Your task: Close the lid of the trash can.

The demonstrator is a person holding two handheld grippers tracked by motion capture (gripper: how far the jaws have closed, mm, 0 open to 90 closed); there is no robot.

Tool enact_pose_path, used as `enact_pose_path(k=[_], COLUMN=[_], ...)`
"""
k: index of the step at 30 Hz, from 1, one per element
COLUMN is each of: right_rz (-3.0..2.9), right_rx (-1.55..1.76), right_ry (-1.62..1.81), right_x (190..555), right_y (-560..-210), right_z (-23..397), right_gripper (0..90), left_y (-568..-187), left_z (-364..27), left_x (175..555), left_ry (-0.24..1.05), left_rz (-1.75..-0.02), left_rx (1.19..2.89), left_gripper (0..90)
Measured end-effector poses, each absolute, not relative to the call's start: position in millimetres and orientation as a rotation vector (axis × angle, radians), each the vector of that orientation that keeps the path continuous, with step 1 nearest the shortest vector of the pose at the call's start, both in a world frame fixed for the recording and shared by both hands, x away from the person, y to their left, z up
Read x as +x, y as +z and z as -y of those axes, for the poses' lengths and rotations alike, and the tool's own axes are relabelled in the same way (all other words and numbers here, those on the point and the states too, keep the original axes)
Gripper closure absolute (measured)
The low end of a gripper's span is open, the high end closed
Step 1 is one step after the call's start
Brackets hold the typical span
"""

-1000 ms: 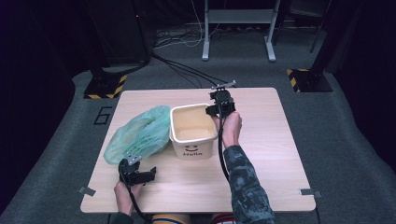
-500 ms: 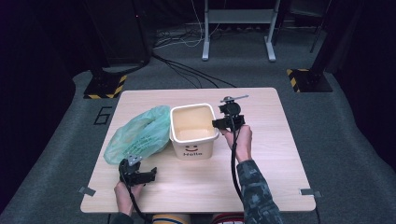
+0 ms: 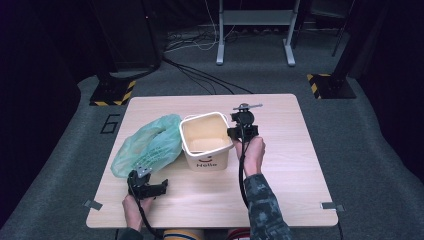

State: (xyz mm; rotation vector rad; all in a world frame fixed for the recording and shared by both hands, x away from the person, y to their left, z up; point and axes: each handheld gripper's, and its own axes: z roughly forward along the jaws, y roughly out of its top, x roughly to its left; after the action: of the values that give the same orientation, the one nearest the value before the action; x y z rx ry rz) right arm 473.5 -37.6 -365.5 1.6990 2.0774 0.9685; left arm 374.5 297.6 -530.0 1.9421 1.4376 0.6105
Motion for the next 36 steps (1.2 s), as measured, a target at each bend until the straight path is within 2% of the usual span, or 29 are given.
enact_pose_path(k=[7, 10, 13, 18, 20, 23, 25, 36], right_rz=[-2.066, -2.12, -2.122, -2.199, -2.242, -2.216, -2.182, -2.068], right_rx=[1.71, 1.678, 1.614, 1.511, 1.533, 1.577, 1.598, 1.655], right_ry=[0.926, 0.934, 0.964, 0.923, 0.907, 0.906, 0.892, 0.81], right_x=[472.4, 471.2, 474.7, 499.2, 512.6, 518.6, 517.5, 518.0], right_y=[-365.3, -364.5, -357.2, -358.2, -368.8, -377.6, -378.7, -376.9], right_z=[27.1, 27.5, 32.2, 28.7, 28.5, 29.8, 30.6, 41.1], right_gripper=[76.3, 65.1, 58.1, 54.9, 57.6, 73.0, 76.5, 78.5], left_y=[-530.0, -529.8, -529.7, -525.2, -520.4, -508.2, -496.6, -443.0], left_z=[-297.7, -297.6, -296.3, -285.6, -281.2, -274.8, -270.9, -247.2], left_x=[374.5, 374.0, 372.3, 359.0, 351.5, 340.0, 335.3, 355.1], left_ry=[0.607, 0.606, 0.61, 0.56, 0.559, 0.527, 0.508, 0.458], left_rz=[-1.431, -1.429, -1.414, -1.359, -1.324, -1.268, -1.226, -1.086], left_rx=[1.946, 1.947, 1.953, 1.999, 2.007, 1.995, 1.977, 1.899], left_gripper=[6.6, 6.6, 7.4, 7.6, 7.8, 8.3, 8.6, 8.6])
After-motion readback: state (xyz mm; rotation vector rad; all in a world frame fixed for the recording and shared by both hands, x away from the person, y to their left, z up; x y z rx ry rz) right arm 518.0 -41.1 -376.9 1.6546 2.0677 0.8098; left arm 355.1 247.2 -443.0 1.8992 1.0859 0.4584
